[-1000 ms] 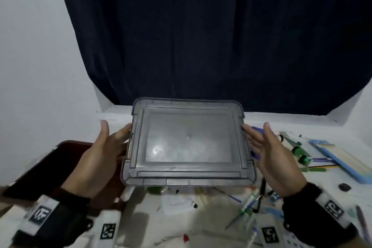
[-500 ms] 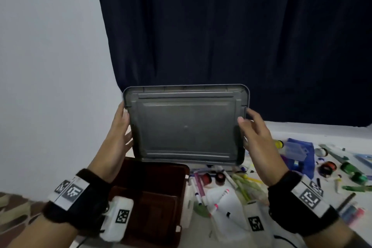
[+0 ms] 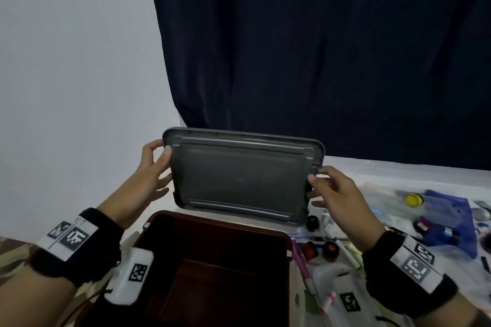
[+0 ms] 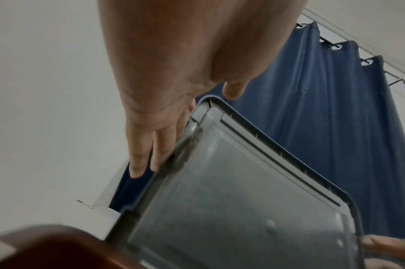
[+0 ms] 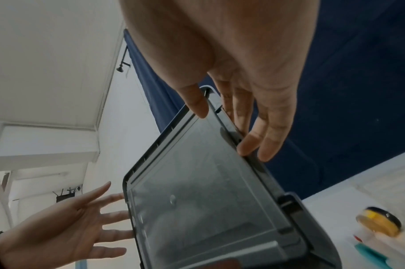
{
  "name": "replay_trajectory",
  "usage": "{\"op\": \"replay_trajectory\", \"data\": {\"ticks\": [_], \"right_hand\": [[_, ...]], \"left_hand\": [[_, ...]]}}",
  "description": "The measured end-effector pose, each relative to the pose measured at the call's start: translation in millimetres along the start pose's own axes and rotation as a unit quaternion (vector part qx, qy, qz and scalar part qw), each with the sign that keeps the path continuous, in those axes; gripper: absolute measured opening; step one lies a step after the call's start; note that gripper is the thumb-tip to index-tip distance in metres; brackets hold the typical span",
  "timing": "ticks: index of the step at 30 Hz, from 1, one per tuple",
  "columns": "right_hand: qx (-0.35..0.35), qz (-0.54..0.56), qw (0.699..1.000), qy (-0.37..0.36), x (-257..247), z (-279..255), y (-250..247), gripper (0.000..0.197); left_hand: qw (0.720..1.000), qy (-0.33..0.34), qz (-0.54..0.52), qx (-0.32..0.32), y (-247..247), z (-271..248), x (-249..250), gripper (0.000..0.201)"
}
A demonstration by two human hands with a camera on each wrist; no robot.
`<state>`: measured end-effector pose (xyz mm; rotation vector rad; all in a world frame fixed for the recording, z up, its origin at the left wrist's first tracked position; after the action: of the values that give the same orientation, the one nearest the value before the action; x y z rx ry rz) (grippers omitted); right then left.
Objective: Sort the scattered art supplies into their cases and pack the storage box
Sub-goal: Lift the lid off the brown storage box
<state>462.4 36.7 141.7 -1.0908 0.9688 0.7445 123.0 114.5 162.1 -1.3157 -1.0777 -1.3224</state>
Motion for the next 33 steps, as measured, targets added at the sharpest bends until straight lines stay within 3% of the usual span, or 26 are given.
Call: {"op": "replay_trajectory", "data": {"ticks": [3, 9, 14, 17, 20, 23, 26, 30, 33], "right_hand": [[-0.024, 0.007, 0.999, 0.031, 14, 1, 14, 0.014], [-0.101, -0.025, 0.994, 0.042, 31, -8, 48, 0.016], [-0.122, -0.038, 0.991, 0.036, 33, -23, 58, 0.026], [-0.127, -0.080, 0.988, 0.019, 30, -38, 59, 0.038], [-0.131, -0.097, 0.986, 0.033, 34, -50, 60, 0.028], [-0.123, -0.078, 0.988, 0.055, 33, -58, 65, 0.021], [-0.107, -0.081, 0.989, 0.061, 28, -64, 63, 0.023], [-0.081, -0.104, 0.990, 0.055, 17, -81, 50, 0.048], [-0.025, -0.103, 0.994, 0.016, 0, -101, 36, 0.047]], "left_hand": [[0.997, -0.029, 0.066, -0.017, -20, 6, -14, 0.068], [0.985, -0.105, 0.122, -0.057, -45, 4, -43, 0.061], [0.964, -0.148, 0.193, -0.104, -56, 0, -56, 0.079], [0.960, -0.153, 0.199, -0.122, -57, -4, -60, 0.073], [0.955, -0.159, 0.205, -0.144, -54, -11, -66, 0.053], [0.953, -0.156, 0.201, -0.167, -50, -15, -67, 0.051], [0.950, -0.147, 0.209, -0.179, -48, -15, -63, 0.037], [0.951, -0.069, 0.238, -0.182, -52, -16, -44, 0.055], [0.945, 0.002, 0.262, -0.197, -45, -27, -22, 0.054]]}}
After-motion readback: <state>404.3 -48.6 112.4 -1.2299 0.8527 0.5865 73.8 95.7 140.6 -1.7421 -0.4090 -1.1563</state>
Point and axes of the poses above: each hand's wrist, its own z-axis towards the middle knuckle, its own y-axis out of the palm, x = y × z, the point moved 9 cm from there along z, towards the middle knuckle, and after that the axes turned 8 degrees about -z, right-handed, at the moved point
